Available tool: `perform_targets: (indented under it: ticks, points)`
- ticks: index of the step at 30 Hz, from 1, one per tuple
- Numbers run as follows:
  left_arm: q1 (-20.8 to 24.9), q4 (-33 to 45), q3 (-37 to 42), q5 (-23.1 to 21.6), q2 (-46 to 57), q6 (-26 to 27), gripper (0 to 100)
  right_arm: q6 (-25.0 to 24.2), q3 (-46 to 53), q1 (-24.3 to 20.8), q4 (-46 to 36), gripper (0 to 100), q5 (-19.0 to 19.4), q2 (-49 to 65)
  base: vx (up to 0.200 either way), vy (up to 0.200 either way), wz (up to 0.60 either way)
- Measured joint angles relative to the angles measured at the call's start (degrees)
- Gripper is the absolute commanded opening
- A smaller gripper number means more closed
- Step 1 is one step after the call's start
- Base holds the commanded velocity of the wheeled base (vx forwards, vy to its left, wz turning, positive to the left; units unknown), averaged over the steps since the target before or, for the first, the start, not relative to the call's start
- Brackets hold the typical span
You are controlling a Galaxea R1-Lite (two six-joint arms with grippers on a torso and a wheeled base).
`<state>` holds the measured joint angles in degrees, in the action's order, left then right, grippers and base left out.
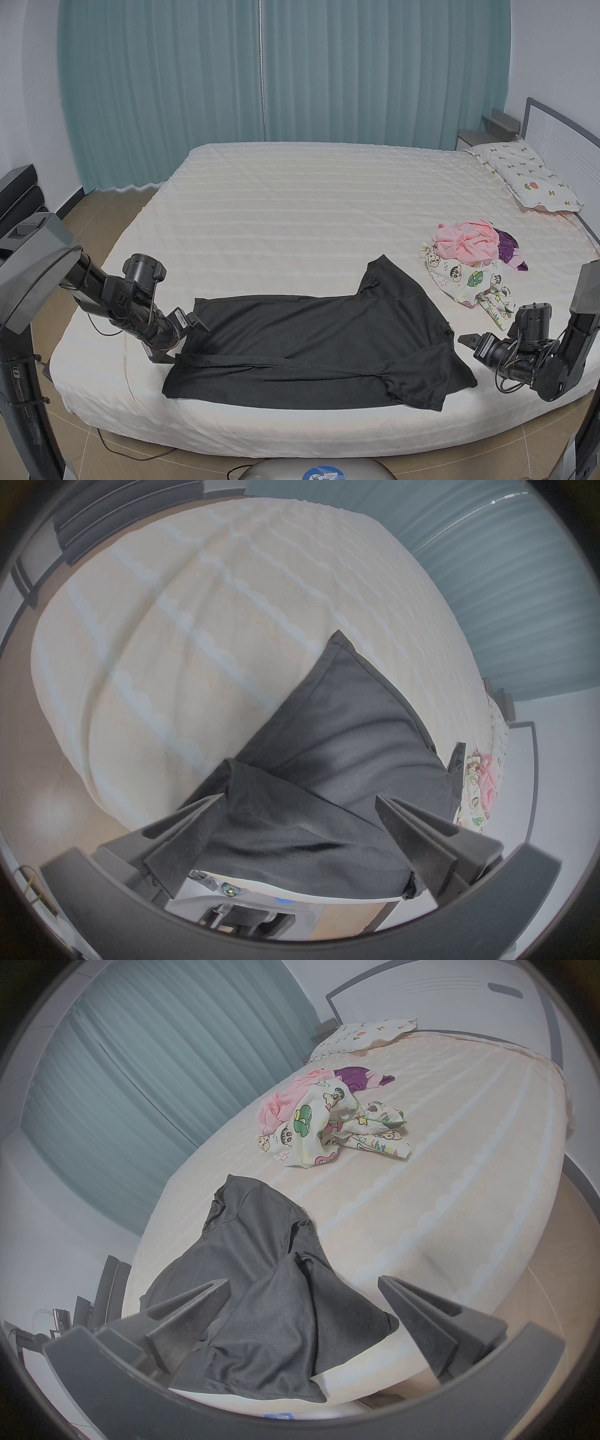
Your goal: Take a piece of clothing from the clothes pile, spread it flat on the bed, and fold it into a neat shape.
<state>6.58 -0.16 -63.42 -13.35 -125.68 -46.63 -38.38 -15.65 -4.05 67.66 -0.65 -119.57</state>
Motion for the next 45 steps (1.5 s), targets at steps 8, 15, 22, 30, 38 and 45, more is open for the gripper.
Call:
perform_targets:
  ticks: [8,15,22,30,38,45]
  points:
    - [3.56,-3.8,1.27,0.87,-0.06,-4.41,100,-0.33,-0.13,-0.41,0.85,100,0.33,-1.79,0.0,0.0,0.0]
    - [5.53,-7.64,1.62,5.83,-1.66,-5.16,100,-0.6,-0.27,-0.85,0.88,100,0.89,-2.34,0.0,0.0,0.0]
    - [5.88,-8.0,2.72,5.74,-1.57,-6.0,100,-0.79,-0.33,-1.22,0.88,100,1.3,-2.65,0.0,0.0,0.0]
    - [8.27,-8.2,5.14,5.94,-0.22,-6.06,100,-0.79,-0.28,-1.38,0.88,100,1.3,-2.66,0.0,0.0,0.0]
    - [9.4,-9.98,6.11,6.1,-0.22,-5.45,100,-0.84,-0.07,-1.77,0.88,100,1.29,-2.76,0.0,0.0,0.0]
    - [8.19,-12.4,5.1,8.73,-2.79,-1.27,100,-2.22,0.04,-5.57,0.93,100,0.85,-2.65,0.0,0.0,0.0]
